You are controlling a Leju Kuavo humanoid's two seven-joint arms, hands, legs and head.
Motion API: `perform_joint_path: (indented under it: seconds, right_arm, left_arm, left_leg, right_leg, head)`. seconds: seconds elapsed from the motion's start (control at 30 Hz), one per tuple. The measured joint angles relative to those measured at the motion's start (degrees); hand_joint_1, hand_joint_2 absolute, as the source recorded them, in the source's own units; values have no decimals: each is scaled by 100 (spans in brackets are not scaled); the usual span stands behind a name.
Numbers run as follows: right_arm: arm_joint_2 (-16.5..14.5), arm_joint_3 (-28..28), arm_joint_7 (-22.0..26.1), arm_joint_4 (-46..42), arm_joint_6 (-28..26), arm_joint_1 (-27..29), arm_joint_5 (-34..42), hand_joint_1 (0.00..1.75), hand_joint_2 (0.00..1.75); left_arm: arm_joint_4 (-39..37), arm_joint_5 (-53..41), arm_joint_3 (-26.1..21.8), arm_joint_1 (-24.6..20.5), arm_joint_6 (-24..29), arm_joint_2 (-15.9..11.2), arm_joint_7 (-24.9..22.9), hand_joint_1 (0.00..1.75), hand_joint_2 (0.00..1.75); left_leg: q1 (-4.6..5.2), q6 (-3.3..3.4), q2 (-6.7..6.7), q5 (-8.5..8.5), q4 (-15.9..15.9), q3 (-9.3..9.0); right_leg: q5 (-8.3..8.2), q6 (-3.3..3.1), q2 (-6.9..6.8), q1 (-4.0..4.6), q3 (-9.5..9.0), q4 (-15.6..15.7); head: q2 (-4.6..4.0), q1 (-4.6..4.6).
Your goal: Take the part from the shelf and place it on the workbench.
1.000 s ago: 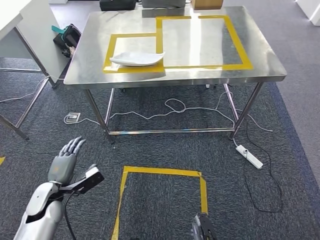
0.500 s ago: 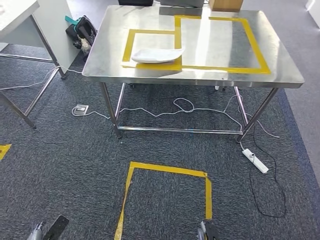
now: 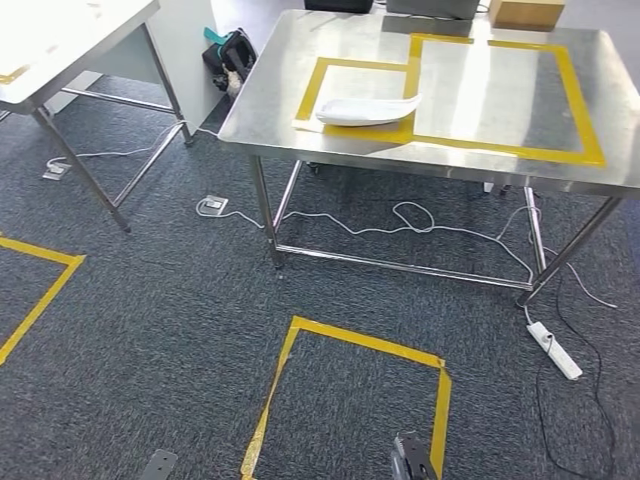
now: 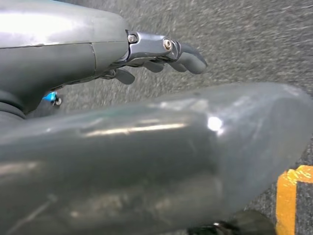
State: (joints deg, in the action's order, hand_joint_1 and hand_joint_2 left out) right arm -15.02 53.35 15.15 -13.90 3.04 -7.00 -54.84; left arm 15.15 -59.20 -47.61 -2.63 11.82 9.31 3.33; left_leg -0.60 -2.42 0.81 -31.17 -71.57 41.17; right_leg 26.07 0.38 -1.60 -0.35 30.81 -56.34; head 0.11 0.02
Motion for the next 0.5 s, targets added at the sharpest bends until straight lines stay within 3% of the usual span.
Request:
perform_joint_path:
  seconds: [0.03, 0.07, 0.13, 0.2, 0.23, 0.3, 0.37, 0.43, 0.5]
  right_arm:
    - [0, -1, -7, 0, 4, 1, -2, 0, 0]
    - [0, -2, -17, 0, 9, -2, -5, 0, 0]
    - [2, -4, -38, -1, 21, -7, -9, 0, 0]
    - [5, -4, -52, -3, 31, -13, -9, 0, 0]
    - [8, -4, -56, -3, 33, -17, -9, 0, 0]
    - [7, -6, -59, -2, 37, -26, -10, 0, 0]
    - [7, -10, -58, -2, 39, -31, -10, 0, 0]
    - [7, -13, -58, -2, 39, -17, -9, 0, 0]
    - [8, -13, -60, -2, 37, 6, 2, 0, 0]
  left_arm:
    - [-13, -97, 17, 2, -10, 8, 27, 0, 0]
    - [-24, -215, 46, 8, -19, 15, 62, 0, 0]
    - [-39, -431, 138, 0, -24, 41, 140, 0, 0]
    - [-48, -566, 243, -34, -24, 85, 193, 0, 0]
    - [-54, -601, 280, -43, -24, 104, 205, 0, 0]
    - [-72, -629, 324, -29, -24, 118, 218, 0, 0]
    - [-84, -636, 349, -17, -22, 127, 220, 0, 0]
    - [-87, -665, 397, -29, -31, 143, 219, 0, 0]
    - [-98, -717, 442, -39, -61, 156, 180, 0, 0]
  left_leg:
    - [-14, -18, -16, 36, -50, 3]
    - [-26, -31, -43, 172, 129, -111]
    - [-28, -57, -270, 505, 895, -556]
    - [-6, 9, -454, 654, 1437, -839]
    - [12, 61, -463, 646, 1505, -857]
    - [21, 174, -326, 660, 1503, -824]
    - [14, 257, -205, 686, 1509, -807]
    - [11, 318, -71, 711, 1512, -784]
    - [22, 346, 86, 727, 1511, -765]
  right_leg:
    - [1, 4, -84, -2, 3, -1]
    - [3, 13, -162, -7, 3, -4]
    - [21, 63, -305, -4, -1, -21]
    - [50, 134, -423, 27, 2, -53]
    - [58, 163, -472, 42, 0, -62]
    - [75, 216, -535, 24, -7, -68]
    - [257, 267, -323, -8, 85, -288]
    - [649, 281, 13, -17, 379, -983]
    - [918, 268, 142, -12, 707, -1699]
  head:
    - [0, -1]
    - [0, -1]
    - [0, -5]
    - [0, 5]
    - [0, 13]
    - [0, 30]
    - [0, 36]
    - [0, 48]
    - [0, 51]
